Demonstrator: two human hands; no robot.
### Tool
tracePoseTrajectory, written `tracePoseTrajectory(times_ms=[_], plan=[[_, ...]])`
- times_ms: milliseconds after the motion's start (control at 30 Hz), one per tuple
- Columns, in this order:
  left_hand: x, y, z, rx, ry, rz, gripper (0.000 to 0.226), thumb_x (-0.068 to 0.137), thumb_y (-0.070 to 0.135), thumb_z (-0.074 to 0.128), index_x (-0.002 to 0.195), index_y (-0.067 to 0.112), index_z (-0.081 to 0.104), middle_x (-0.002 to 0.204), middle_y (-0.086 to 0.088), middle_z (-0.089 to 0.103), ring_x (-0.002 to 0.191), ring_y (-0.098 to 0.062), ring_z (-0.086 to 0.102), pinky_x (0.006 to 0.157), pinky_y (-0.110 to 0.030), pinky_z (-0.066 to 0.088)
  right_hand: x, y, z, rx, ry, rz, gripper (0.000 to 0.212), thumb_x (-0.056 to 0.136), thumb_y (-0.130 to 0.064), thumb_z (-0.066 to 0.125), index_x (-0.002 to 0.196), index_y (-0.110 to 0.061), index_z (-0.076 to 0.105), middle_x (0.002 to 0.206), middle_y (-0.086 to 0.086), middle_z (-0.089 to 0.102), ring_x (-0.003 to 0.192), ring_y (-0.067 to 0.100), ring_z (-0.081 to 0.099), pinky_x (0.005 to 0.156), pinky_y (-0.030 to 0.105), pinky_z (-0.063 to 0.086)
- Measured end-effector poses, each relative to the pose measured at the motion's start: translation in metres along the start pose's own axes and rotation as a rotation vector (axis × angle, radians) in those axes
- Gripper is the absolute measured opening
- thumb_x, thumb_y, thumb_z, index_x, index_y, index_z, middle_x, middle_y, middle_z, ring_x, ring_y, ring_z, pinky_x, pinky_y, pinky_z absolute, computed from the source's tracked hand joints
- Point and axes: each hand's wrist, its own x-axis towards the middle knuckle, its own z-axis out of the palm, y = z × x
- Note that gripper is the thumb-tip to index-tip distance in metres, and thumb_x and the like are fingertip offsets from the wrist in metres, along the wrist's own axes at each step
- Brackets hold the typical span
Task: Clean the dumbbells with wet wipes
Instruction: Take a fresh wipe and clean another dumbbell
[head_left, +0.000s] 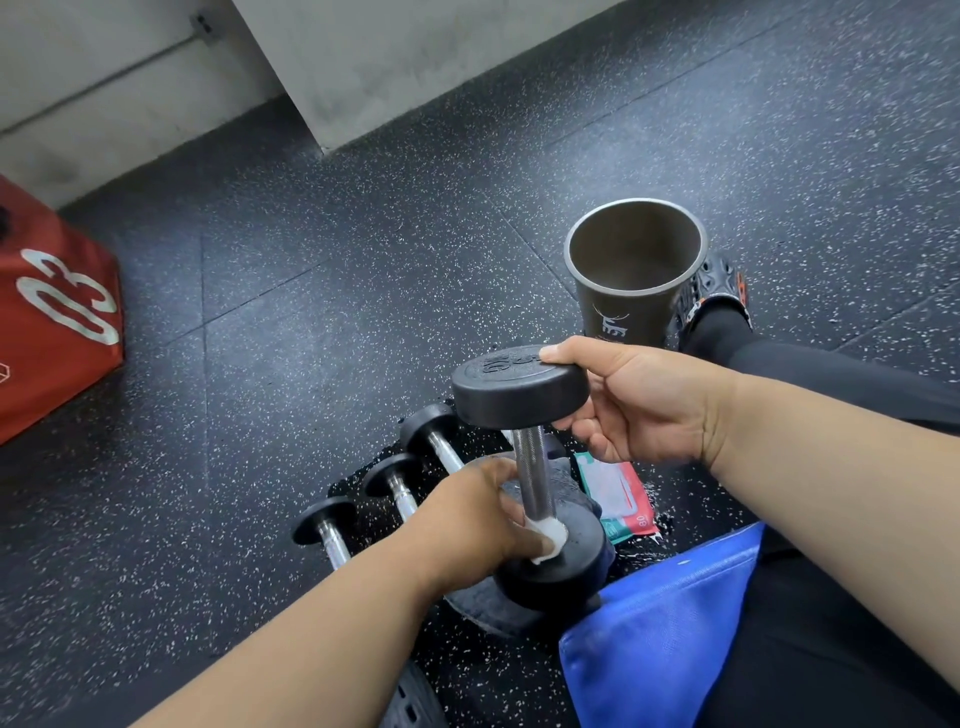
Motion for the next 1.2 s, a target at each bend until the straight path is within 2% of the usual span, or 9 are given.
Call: tracePoseTrajectory(times_ms=[67,200,367,467,633,800,967,1067,1200], plan=[[0.001,-0.001,0.007,0.016,0.041,0.0,0.045,0.068,0.033,0.098,0.099,0.031,0.065,0.078,0.005,0.077,0.068,-0.007,0.07,0.076,-0.033,0.059,-0.001,0.0,0.001,0.0,-0.001,-0.004,0.032,0.094,-0.05,0.066,0.088,-0.019,0.066,0.066,0.003,0.066,0.046,0.008,0.055,0.044,0.016,0.042],[-0.002,0.002,0.023,0.112,0.197,0.029,0.042,0.069,0.046,0.091,0.089,0.031,0.058,0.071,0.013,0.064,0.065,-0.004,0.06,0.064,-0.026,0.046,-0.003,0.002,0.003,-0.012,-0.01,-0.012,0.03,0.095,-0.049,0.065,0.086,-0.02,0.067,0.065,0.001,0.064,0.048,0.008,0.052,0.046,0.017,0.04],[-0.004,0.001,0.035,0.115,0.271,0.055,0.04,0.07,0.047,0.083,0.096,0.03,0.059,0.08,0.011,0.073,0.076,-0.005,0.069,0.075,-0.029,0.057,-0.005,0.004,0.007,-0.043,-0.014,-0.034,0.027,0.095,-0.047,0.066,0.088,-0.021,0.068,0.063,0.001,0.065,0.053,0.011,0.053,0.045,0.018,0.04],[0.0,0.0,0.033,0.077,0.204,0.077,0.036,0.074,0.037,0.085,0.095,0.03,0.057,0.078,0.009,0.072,0.071,-0.005,0.067,0.072,-0.026,0.055,-0.006,0.005,0.009,-0.053,-0.016,-0.04,0.027,0.095,-0.046,0.067,0.087,-0.021,0.069,0.062,0.001,0.064,0.051,0.01,0.053,0.045,0.018,0.039],[0.01,-0.009,0.008,-0.062,-0.072,0.142,0.044,0.078,0.01,0.086,0.113,0.023,0.065,0.088,0.005,0.078,0.074,-0.005,0.065,0.073,-0.026,0.054,-0.006,0.002,0.007,-0.036,-0.018,-0.02,0.031,0.096,-0.047,0.064,0.08,-0.02,0.069,0.061,0.0,0.063,0.049,0.009,0.052,0.046,0.017,0.038],[0.015,-0.013,0.003,-0.079,-0.104,0.164,0.046,0.08,-0.003,0.082,0.12,0.015,0.067,0.105,-0.004,0.082,0.088,-0.006,0.072,0.079,-0.023,0.056,-0.003,0.001,0.005,-0.004,-0.015,-0.015,0.038,0.096,-0.047,0.063,0.07,-0.021,0.069,0.06,-0.002,0.059,0.047,0.009,0.049,0.045,0.018,0.039],[0.017,-0.016,0.008,-0.136,-0.101,0.127,0.055,0.081,-0.003,0.086,0.129,0.008,0.062,0.11,-0.008,0.082,0.108,-0.024,0.077,0.1,-0.042,0.059,0.0,0.002,0.004,-0.001,-0.018,-0.016,0.041,0.096,-0.046,0.064,0.064,-0.02,0.07,0.059,-0.001,0.059,0.048,0.01,0.048,0.046,0.018,0.038],[0.019,-0.018,0.011,-0.152,-0.116,0.123,0.063,0.079,0.001,0.086,0.134,0.018,0.061,0.111,-0.007,0.082,0.113,-0.033,0.074,0.106,-0.05,0.056,-0.001,0.003,0.004,-0.011,-0.021,-0.018,0.035,0.097,-0.046,0.063,0.072,-0.021,0.066,0.057,-0.002,0.06,0.047,0.009,0.05,0.046,0.017,0.037],[0.019,-0.014,0.012,-0.1,-0.159,0.14,0.067,0.08,0.007,0.082,0.135,0.038,0.06,0.104,-0.002,0.079,0.091,-0.019,0.071,0.093,-0.033,0.057,0.001,0.004,0.004,-0.028,-0.032,-0.034,0.039,0.097,-0.048,0.063,0.069,-0.021,0.068,0.06,0.0,0.061,0.049,0.009,0.05,0.047,0.017,0.037]])
